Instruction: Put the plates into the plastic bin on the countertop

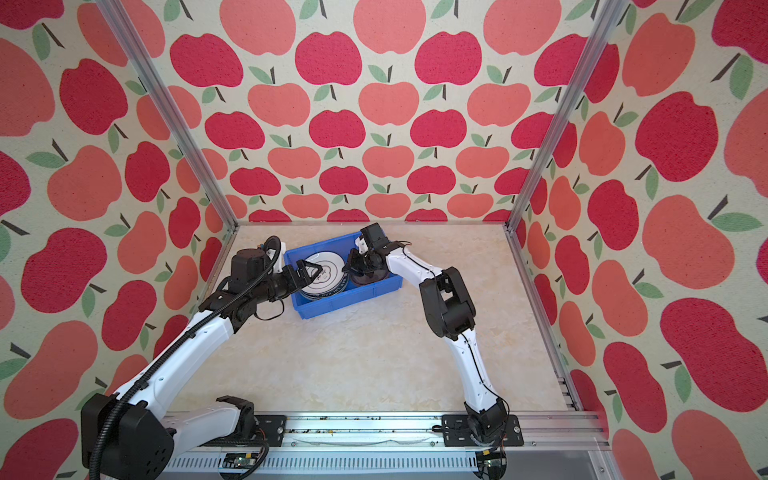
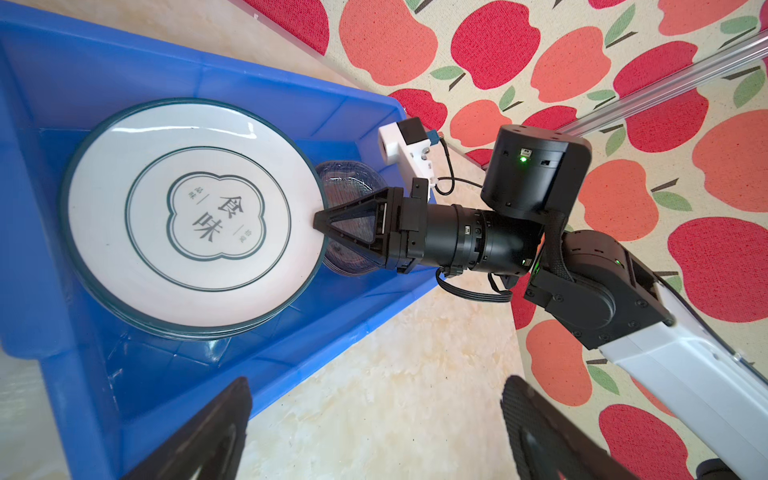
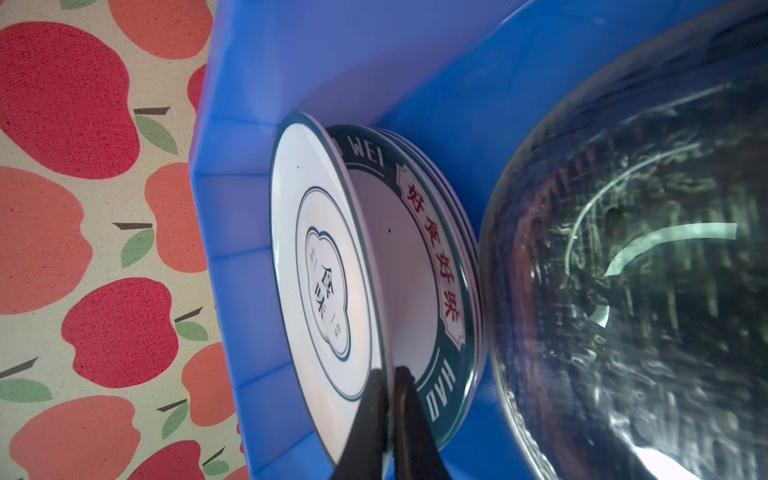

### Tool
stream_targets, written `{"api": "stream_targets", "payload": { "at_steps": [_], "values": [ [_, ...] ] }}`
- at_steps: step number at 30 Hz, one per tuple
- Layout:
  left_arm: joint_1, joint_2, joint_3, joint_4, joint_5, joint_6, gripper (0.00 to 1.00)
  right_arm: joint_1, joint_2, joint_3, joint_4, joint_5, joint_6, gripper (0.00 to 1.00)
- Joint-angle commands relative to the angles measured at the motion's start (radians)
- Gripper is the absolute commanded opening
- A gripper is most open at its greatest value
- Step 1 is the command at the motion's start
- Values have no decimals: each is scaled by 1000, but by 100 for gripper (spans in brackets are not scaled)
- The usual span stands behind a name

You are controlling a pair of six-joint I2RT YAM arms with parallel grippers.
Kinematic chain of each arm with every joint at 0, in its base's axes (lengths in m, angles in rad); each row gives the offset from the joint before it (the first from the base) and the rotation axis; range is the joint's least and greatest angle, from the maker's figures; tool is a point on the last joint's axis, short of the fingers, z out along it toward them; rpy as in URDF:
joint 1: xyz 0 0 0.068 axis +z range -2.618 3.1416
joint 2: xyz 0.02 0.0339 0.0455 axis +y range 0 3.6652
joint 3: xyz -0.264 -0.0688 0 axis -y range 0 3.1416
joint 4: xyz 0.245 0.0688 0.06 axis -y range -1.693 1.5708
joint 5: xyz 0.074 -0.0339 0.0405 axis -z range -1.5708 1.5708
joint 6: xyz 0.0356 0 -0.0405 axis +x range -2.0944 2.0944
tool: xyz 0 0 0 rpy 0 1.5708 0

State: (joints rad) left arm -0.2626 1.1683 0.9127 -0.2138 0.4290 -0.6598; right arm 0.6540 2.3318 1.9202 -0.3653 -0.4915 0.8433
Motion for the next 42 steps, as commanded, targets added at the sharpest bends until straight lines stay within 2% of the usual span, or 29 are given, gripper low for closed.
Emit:
{"api": "stream_targets", "payload": {
  "at_steps": [1, 6, 8, 15, 31, 34, 39, 42],
  "values": [
    [6, -23, -13, -13, -9, 19, 98, 1, 29, 79, -86, -6, -46, 5],
    [6, -29, -12, -19, -12, 25, 99, 9, 73, 182, -220, 34, -87, 30],
    [6, -33, -14, -20, -12, 26, 99, 13, 75, 207, -262, 65, -102, 34],
    [6, -55, -19, -25, -17, 27, 99, 18, 72, 244, -318, 106, -133, 36],
    [-3, -135, -50, -84, -60, 38, 99, 42, 143, 306, -362, 118, -140, 38],
    [-3, -143, -57, -96, -74, 37, 99, 42, 144, 327, -425, 181, -165, 39],
    [-1, -144, -44, -140, -99, 54, 99, 41, 24, 214, -367, 293, -207, 44],
    [-1, -124, -6, -181, -135, 85, 99, 38, -40, 211, -393, 336, -256, 47]
  ]
}}
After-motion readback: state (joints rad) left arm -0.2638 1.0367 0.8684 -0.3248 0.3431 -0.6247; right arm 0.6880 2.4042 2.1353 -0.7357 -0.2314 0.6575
